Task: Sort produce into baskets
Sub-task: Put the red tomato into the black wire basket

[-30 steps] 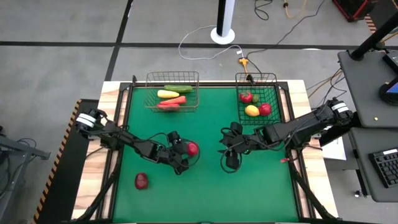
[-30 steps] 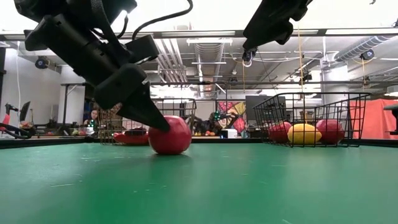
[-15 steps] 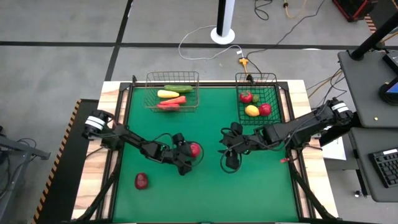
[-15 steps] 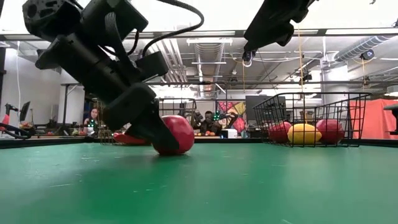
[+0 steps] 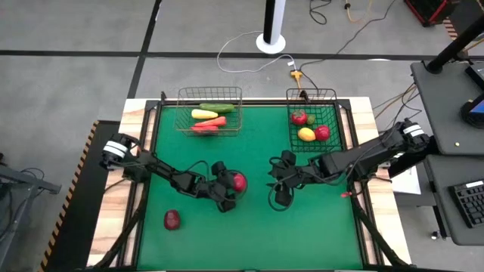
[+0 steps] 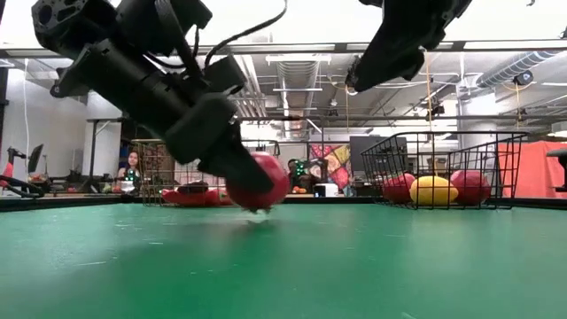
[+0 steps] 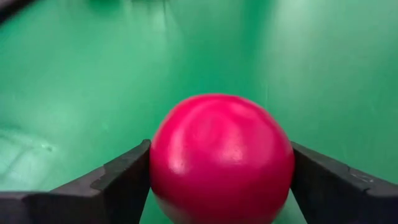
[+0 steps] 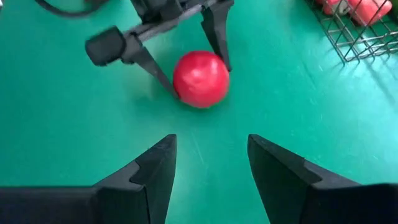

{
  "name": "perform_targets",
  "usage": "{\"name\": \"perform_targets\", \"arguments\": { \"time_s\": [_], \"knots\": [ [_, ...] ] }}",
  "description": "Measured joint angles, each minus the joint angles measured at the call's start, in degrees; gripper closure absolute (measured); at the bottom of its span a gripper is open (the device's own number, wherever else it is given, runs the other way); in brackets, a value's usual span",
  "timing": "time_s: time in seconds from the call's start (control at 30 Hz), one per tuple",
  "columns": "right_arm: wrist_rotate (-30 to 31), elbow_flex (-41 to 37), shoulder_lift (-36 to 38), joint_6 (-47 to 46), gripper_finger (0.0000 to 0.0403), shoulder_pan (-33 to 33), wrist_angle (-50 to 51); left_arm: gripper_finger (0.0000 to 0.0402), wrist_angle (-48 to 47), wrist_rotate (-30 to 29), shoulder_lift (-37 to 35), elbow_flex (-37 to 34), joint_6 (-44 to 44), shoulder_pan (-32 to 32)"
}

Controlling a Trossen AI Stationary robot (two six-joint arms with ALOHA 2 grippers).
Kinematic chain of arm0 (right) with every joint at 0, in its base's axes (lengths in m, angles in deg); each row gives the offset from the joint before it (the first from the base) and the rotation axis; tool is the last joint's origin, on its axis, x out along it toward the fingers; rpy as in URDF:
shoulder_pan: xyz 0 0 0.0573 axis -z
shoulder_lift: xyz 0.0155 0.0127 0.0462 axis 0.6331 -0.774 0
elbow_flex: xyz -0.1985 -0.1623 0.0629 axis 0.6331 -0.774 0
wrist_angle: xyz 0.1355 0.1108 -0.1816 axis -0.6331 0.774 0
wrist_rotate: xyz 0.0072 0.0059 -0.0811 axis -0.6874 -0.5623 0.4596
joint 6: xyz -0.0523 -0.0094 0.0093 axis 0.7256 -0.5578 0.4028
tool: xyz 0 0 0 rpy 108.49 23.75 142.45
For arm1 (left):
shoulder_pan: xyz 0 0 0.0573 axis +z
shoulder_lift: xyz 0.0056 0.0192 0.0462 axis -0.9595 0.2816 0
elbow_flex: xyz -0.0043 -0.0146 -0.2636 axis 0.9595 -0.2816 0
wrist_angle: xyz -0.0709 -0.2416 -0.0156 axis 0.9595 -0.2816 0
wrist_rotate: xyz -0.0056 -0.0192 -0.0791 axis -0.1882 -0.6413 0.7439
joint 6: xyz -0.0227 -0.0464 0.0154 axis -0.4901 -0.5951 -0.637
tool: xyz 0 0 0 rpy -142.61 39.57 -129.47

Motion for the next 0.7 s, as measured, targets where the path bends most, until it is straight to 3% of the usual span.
{"name": "perform_targets", "arguments": {
  "time_s": [0.13, 0.27, 0.4, 0.5, 0.7],
  "knots": [
    [0.17, -1.94, 0.00, 1.96, 0.0213, -0.61, -4.43, 0.0090, 9.84, -2.32, -0.56, -1.48, 2.08, -0.43],
    [2.87, -4.49, 0.00, 7.51, 0.0213, -3.56, -13.45, 0.0091, 30.58, -1.28, -2.97, -6.74, 6.26, -0.79],
    [12.53, -6.49, 0.00, 17.17, 0.0213, -9.22, -22.90, 0.0091, 55.48, 2.53, -4.99, -13.37, 7.92, -0.76],
    [21.36, -7.75, -0.01, 29.54, 0.0213, -13.87, -32.79, 0.0091, 70.10, 3.95, -5.16, -16.42, 7.63, -0.76],
    [25.48, -7.77, -1.63, 52.77, 0.0213, -16.37, -49.29, 0.0092, 68.53, 6.79, -6.82, -12.89, 1.35, -0.78]
  ]
}}
